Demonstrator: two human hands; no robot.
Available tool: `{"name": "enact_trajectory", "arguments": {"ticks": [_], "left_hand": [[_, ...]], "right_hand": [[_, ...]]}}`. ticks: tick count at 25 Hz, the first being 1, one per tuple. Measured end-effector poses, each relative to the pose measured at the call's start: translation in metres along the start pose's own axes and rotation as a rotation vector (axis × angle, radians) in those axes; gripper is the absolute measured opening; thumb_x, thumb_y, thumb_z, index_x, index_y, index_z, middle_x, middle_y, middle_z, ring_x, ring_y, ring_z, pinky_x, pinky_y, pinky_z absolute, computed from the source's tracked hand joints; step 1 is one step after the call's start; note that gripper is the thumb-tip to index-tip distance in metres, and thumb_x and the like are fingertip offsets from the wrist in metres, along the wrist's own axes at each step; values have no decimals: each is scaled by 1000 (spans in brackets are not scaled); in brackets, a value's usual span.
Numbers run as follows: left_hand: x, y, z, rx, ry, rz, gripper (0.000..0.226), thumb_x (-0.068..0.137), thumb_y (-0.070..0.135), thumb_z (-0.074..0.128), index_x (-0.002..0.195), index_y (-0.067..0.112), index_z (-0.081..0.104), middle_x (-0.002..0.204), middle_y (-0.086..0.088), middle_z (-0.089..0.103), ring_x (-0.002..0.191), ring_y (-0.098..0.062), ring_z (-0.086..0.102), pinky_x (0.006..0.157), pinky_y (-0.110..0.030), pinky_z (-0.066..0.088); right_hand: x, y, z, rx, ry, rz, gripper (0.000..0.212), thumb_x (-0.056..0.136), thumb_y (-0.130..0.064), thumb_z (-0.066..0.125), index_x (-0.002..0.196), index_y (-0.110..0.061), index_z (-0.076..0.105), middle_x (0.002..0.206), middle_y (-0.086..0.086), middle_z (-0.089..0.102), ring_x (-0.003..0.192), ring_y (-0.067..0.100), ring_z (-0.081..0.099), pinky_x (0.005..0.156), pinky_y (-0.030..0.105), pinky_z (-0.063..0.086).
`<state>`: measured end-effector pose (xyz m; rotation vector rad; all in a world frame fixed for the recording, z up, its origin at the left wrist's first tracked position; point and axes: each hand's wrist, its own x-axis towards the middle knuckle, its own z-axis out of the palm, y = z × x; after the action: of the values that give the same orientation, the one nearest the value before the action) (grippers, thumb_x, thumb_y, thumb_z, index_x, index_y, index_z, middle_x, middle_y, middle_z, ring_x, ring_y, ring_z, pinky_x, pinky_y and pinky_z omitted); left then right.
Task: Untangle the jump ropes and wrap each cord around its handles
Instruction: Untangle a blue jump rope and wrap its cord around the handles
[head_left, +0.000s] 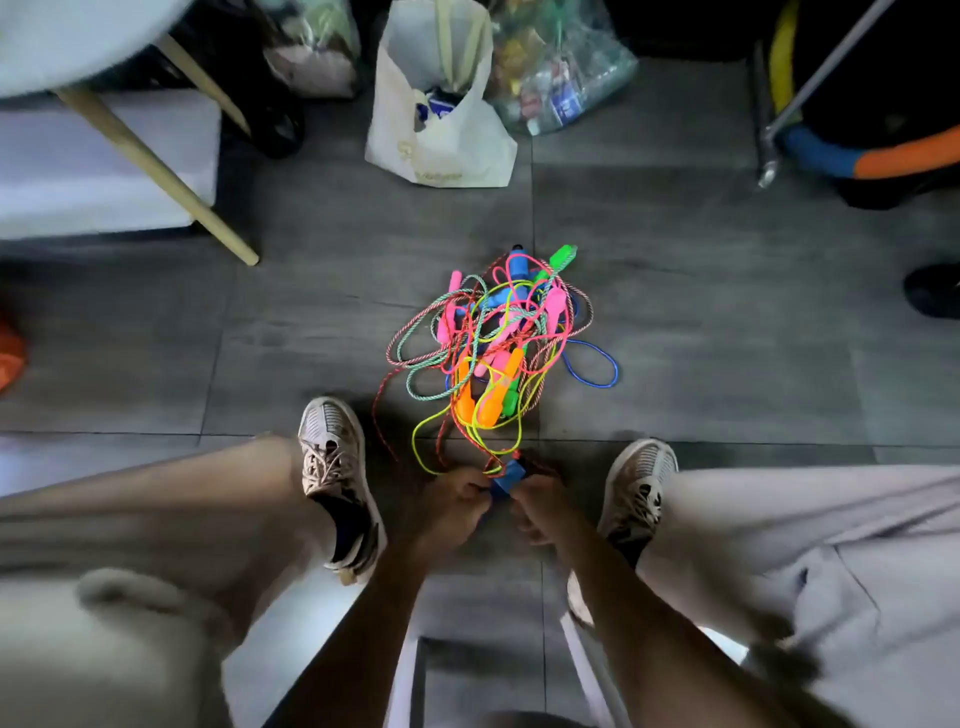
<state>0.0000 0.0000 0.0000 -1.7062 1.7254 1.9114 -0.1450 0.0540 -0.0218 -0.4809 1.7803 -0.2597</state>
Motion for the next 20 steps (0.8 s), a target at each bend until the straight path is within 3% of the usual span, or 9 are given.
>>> {"name": "enact_trajectory", "arguments": {"ticks": [3, 5, 9, 11, 13, 15, 17, 19, 20], "left_hand": [[23, -15, -6, -148, 131, -31, 33, 88, 3, 57, 76, 31, 68, 78, 0, 68, 76, -24, 64, 68, -37, 50], [29, -20, -8, -161, 161, -94, 30, 89, 7, 56, 74, 30, 69, 76, -1, 69, 74, -25, 66, 72, -44, 53], [34, -25, -4, -131, 77, -123, 22, 78, 24, 52, 70, 35, 70, 76, 1, 70, 76, -23, 67, 78, -48, 55], [39, -33, -5, -94, 63, -156, 21, 74, 26, 51, 77, 36, 70, 82, 1, 72, 82, -22, 69, 83, -50, 56], [38, -31, -6, -36, 90, -145, 17, 78, 25, 54, 80, 34, 69, 83, 4, 71, 83, -19, 69, 81, -46, 56], [33, -14, -7, 75, 126, -35, 12, 79, 28, 61, 89, 29, 67, 88, 5, 70, 87, -17, 67, 80, -39, 54], [20, 18, -8, 105, 78, 57, 40, 68, 30, 73, 107, 29, 61, 97, 5, 68, 91, -15, 66, 79, -31, 53], [2, 53, -11, 99, 92, 134, 60, 63, 26, 72, 121, 23, 54, 99, 2, 69, 96, -18, 66, 77, -27, 51], [-10, 73, -15, 93, 137, 183, 58, 65, 20, 68, 121, 19, 54, 97, 3, 68, 98, -18, 66, 74, -21, 48]], "right_hand": [[37, -11, -5, 175, -23, 137, 19, 100, -27, 46, 102, -12, 57, 101, 10, 57, 94, 25, 57, 83, 39, 50], [56, -9, 7, 93, -70, 119, 21, 98, -22, 49, 114, -10, 57, 108, 12, 55, 107, 28, 54, 84, 34, 44], [93, 16, 38, -35, -184, 49, 37, 80, -26, 65, 116, -17, 64, 113, 10, 65, 103, 20, 60, 93, 34, 48], [104, 20, 41, 6, -127, 30, 29, 83, -24, 66, 111, -17, 68, 108, 8, 66, 98, 18, 60, 85, 29, 47], [94, 16, 32, 75, 15, 23, 6, 85, -22, 69, 87, -17, 69, 87, 4, 66, 82, 16, 60, 73, 27, 45], [72, 2, 18, 298, 72, 13, 15, 81, -11, 74, 76, -15, 61, 73, 6, 60, 65, 16, 55, 61, 29, 45], [41, -25, 8, 483, 101, -12, 26, 78, 0, 76, 82, -14, 55, 72, 5, 60, 60, 16, 55, 48, 28, 48], [1, -54, -3, 519, 196, -161, 31, 73, 1, 79, 79, -16, 54, 72, 1, 60, 64, 13, 56, 51, 22, 46], [-22, -69, -10, 543, 214, -266, 31, 70, 0, 79, 78, -15, 54, 73, 1, 62, 66, 13, 56, 55, 21, 46]]}}
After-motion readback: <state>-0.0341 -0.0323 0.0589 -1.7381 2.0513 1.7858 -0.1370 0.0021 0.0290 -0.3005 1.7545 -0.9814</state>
